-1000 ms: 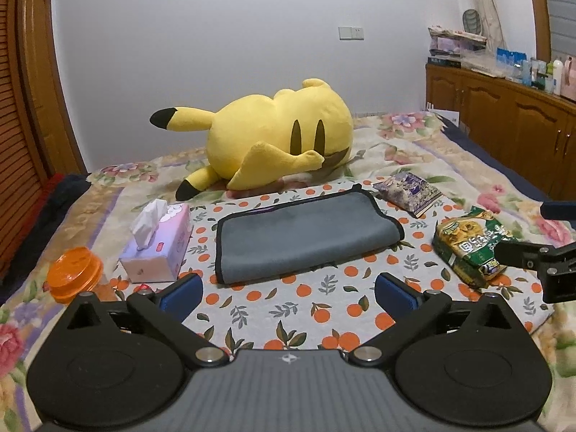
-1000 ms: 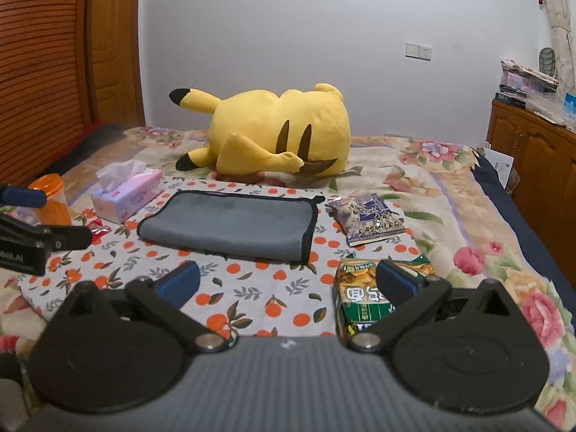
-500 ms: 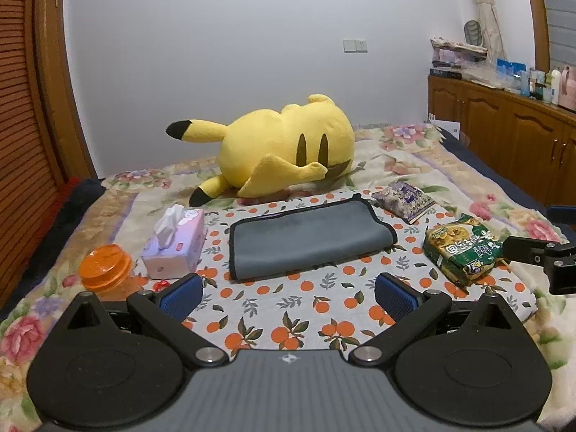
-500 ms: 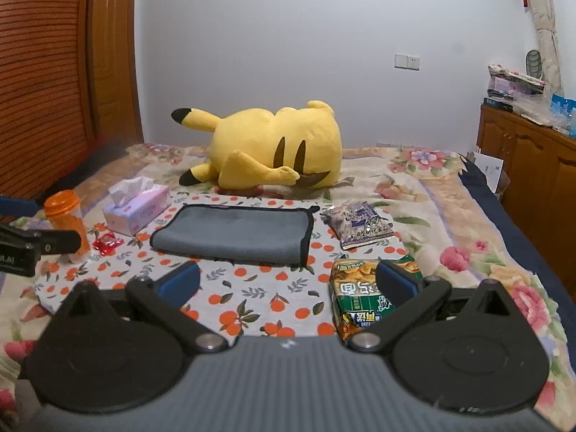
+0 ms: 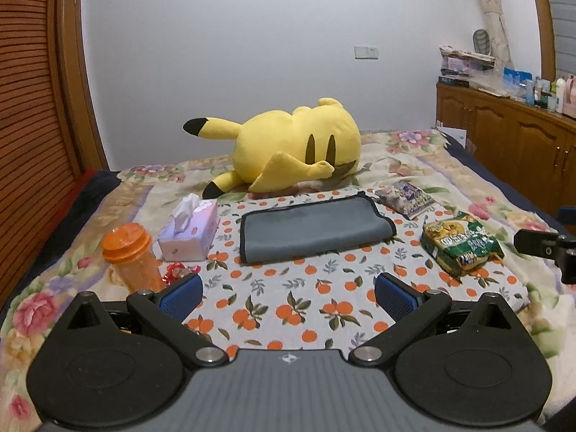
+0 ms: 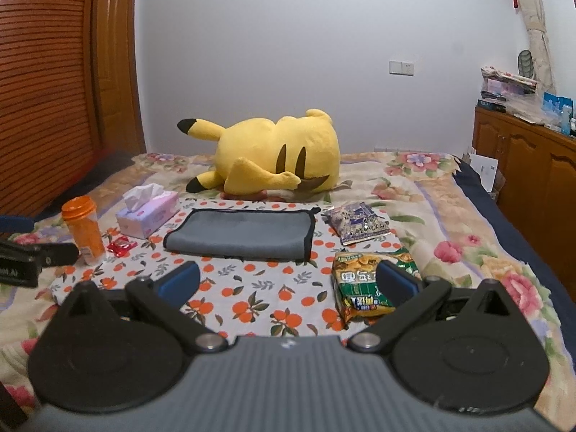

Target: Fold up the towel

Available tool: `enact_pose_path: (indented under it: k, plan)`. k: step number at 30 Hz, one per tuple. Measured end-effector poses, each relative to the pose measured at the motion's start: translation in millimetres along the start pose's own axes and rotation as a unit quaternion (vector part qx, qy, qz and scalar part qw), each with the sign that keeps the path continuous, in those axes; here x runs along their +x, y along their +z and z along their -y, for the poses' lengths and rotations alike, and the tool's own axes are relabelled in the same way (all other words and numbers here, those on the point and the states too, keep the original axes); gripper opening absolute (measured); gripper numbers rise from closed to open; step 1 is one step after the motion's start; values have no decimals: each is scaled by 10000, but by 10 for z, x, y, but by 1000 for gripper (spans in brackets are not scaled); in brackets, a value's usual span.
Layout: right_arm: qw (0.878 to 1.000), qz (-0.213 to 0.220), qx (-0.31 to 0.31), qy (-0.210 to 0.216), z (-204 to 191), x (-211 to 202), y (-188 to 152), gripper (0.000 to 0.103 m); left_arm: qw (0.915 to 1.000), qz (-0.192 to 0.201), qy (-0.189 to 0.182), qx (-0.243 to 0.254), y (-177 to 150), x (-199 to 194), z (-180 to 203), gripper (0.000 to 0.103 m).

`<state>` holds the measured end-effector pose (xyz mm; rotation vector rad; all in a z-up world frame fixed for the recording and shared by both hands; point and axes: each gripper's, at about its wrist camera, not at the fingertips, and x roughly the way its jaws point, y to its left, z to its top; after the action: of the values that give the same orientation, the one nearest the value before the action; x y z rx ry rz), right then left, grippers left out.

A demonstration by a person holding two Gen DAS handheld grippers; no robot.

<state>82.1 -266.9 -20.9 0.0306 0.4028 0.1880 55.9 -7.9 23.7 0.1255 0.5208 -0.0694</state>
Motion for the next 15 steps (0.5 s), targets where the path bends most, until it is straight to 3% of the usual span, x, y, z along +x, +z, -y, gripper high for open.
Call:
enact_pose_path:
  k: [15]
  plan:
    - [9994,-255,214,-12,-7,19,-308,103,9995,-296,-100,-107,-414,48,50,103]
